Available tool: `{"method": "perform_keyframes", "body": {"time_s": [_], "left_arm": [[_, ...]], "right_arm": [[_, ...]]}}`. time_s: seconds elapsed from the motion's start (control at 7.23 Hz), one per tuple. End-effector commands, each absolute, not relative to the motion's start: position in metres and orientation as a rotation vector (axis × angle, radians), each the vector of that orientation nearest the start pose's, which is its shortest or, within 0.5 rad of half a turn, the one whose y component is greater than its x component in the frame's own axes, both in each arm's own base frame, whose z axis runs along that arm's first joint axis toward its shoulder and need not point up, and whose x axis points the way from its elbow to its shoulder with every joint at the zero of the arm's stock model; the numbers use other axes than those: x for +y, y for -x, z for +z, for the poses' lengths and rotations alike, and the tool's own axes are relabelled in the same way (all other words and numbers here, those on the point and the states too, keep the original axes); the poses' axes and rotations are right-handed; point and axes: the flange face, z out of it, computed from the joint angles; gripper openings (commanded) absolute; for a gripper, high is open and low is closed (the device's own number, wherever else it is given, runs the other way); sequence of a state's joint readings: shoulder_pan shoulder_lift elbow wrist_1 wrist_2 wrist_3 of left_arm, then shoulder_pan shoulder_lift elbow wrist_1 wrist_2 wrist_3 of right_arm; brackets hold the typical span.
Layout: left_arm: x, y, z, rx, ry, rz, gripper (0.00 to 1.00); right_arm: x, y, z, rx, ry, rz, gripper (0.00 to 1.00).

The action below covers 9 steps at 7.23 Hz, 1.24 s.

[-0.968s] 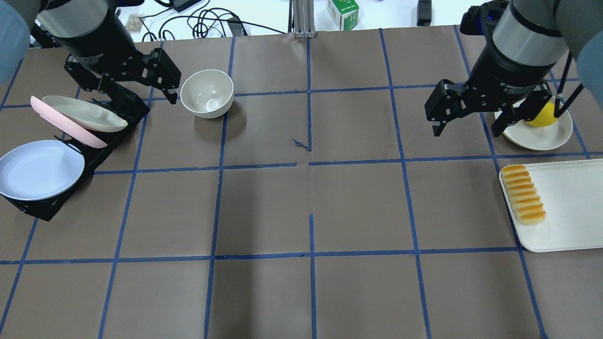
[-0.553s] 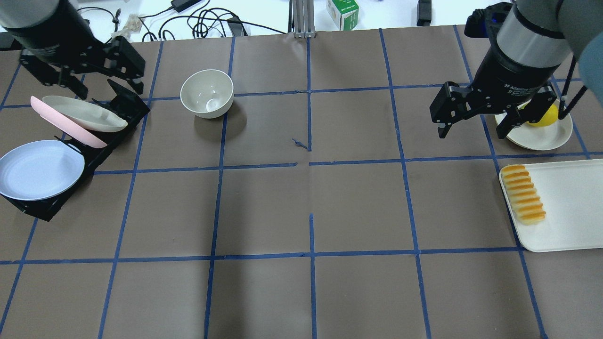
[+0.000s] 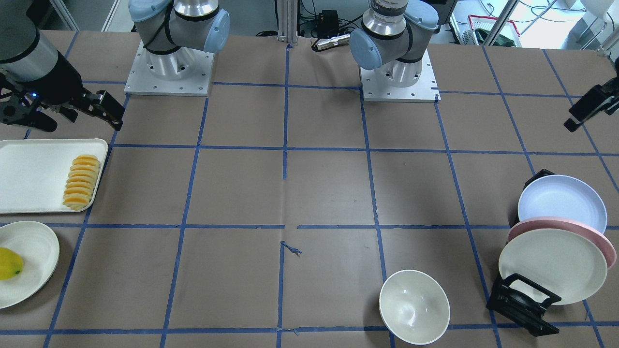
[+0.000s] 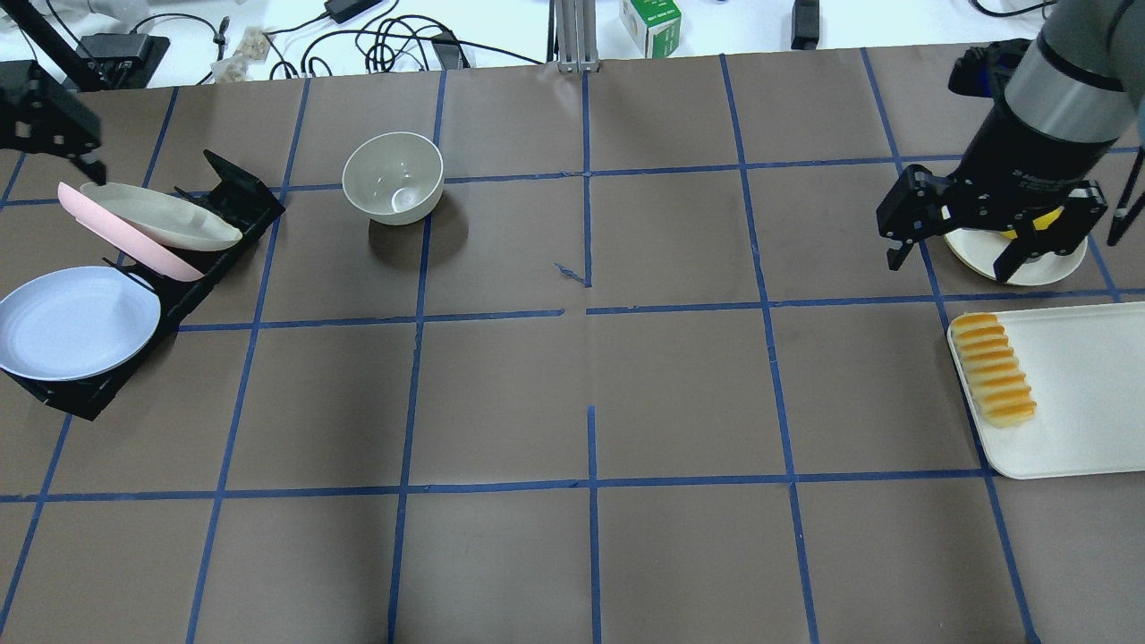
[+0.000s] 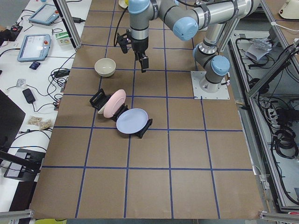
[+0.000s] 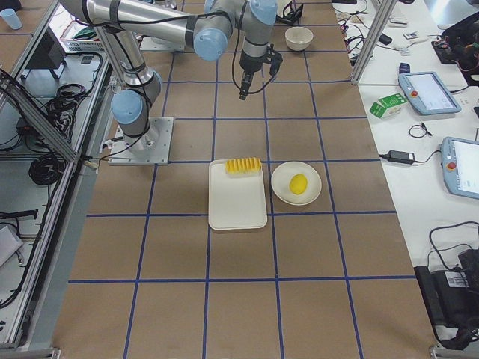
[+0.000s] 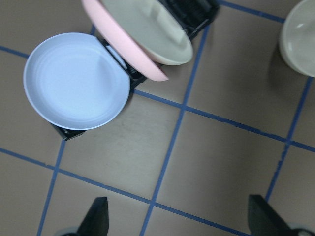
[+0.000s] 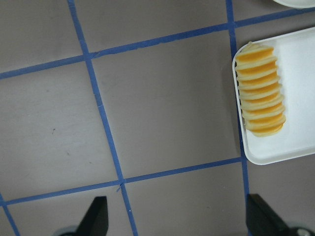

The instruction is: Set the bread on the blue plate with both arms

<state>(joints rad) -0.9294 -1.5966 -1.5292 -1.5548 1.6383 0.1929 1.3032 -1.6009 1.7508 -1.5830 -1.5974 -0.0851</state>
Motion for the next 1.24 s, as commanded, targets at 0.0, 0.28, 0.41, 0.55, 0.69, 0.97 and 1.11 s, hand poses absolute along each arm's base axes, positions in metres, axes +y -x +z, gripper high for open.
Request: {"method": "perform_keyframes", "body": {"time_s": [0.0,0.28,0.41,0.55,0.69,0.97,1.11], "left_arm": [[-0.468,-0.301,0.412,2.902,0.854,-0.065,1.00],[-0.473,-0.346,0.339,2.857,0.897,-0.059,1.00],[-0.482,-0.356,0.304,2.878,0.907,-0.002,1.00],[-0.489,-0.367,0.298,2.872,0.904,-0.022,1.00],[-0.494,-0.373,0.289,2.882,0.908,0.004,0.96],[-0.487,-0.387,0.265,2.905,0.912,0.062,0.86],[-0.482,-0.393,0.255,2.916,0.911,0.088,0.78]], "right_arm": [[-0.494,0.040,0.379,3.156,-0.251,0.161,1.00],[-0.504,0.067,0.352,3.130,-0.149,0.219,1.00],[-0.521,0.079,0.333,3.154,-0.098,0.167,1.00],[-0.523,0.098,0.319,3.139,0.016,0.199,1.00],[-0.514,0.111,0.304,3.115,0.034,0.226,1.00],[-0.494,0.122,0.265,3.110,0.024,0.220,1.00],[-0.489,0.123,0.255,3.137,0.045,0.175,1.00]]}}
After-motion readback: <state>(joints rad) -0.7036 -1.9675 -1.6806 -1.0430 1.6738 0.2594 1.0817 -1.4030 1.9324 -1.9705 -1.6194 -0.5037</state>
